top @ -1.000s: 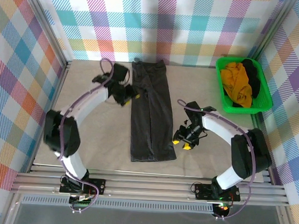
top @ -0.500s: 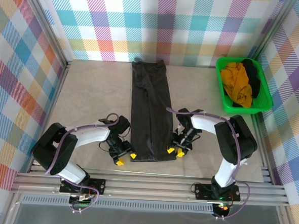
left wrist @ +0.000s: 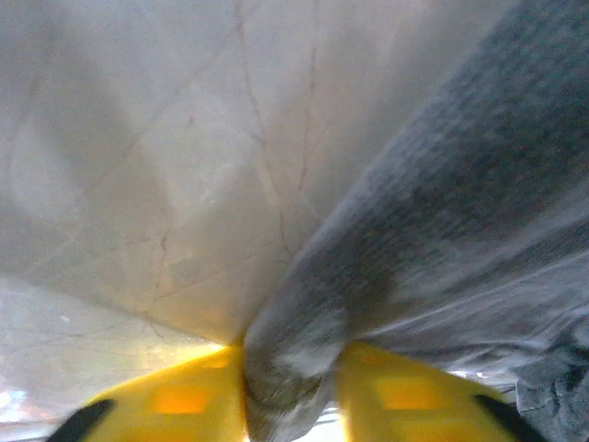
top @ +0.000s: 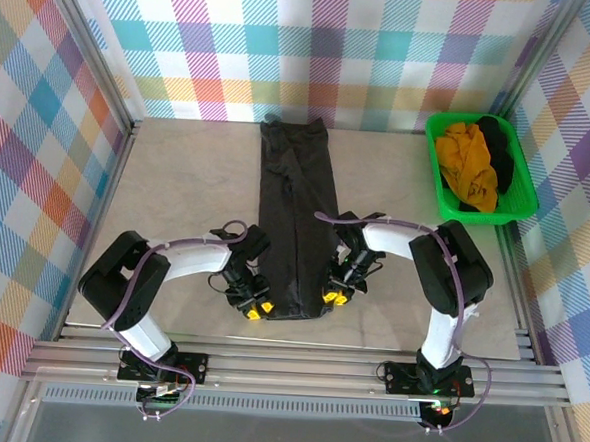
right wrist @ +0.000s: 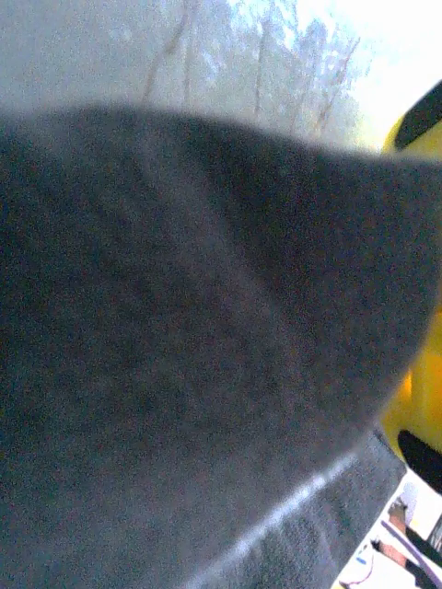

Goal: Fold and stack the t-shirts

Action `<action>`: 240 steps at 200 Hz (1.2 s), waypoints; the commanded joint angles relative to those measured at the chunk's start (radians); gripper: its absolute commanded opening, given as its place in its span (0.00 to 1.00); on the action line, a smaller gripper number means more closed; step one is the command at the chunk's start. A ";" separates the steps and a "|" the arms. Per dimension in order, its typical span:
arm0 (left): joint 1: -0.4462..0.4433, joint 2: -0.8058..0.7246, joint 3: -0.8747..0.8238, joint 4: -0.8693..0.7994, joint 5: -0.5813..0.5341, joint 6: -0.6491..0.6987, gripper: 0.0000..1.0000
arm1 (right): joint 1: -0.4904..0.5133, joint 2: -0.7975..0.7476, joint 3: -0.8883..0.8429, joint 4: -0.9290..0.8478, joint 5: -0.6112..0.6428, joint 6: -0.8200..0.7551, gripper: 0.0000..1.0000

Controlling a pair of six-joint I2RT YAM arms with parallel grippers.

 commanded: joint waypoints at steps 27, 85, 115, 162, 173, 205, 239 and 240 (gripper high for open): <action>-0.010 0.016 0.063 0.009 -0.044 0.112 0.00 | 0.000 -0.081 -0.038 -0.066 0.050 0.032 0.00; -0.012 -0.183 -0.179 -0.035 0.097 0.074 0.00 | 0.037 -0.152 -0.099 -0.236 -0.082 -0.002 0.00; -0.010 -0.200 -0.133 -0.051 0.090 0.081 0.00 | 0.042 -0.139 -0.086 -0.237 -0.132 0.009 0.00; 0.092 -0.211 0.107 -0.156 -0.033 0.098 0.00 | -0.016 -0.123 0.152 -0.332 -0.028 0.027 0.00; 0.139 -0.198 0.165 -0.148 -0.064 0.092 0.00 | -0.047 -0.107 0.220 -0.346 0.014 0.032 0.00; 0.257 -0.053 0.348 -0.080 -0.079 0.088 0.00 | -0.135 0.046 0.490 -0.361 0.086 0.025 0.00; 0.335 0.170 0.577 -0.042 -0.109 0.129 0.00 | -0.208 0.286 0.824 -0.363 0.076 0.030 0.00; 0.337 0.176 0.584 -0.043 -0.111 0.131 0.00 | -0.209 0.293 0.837 -0.364 0.076 0.030 0.00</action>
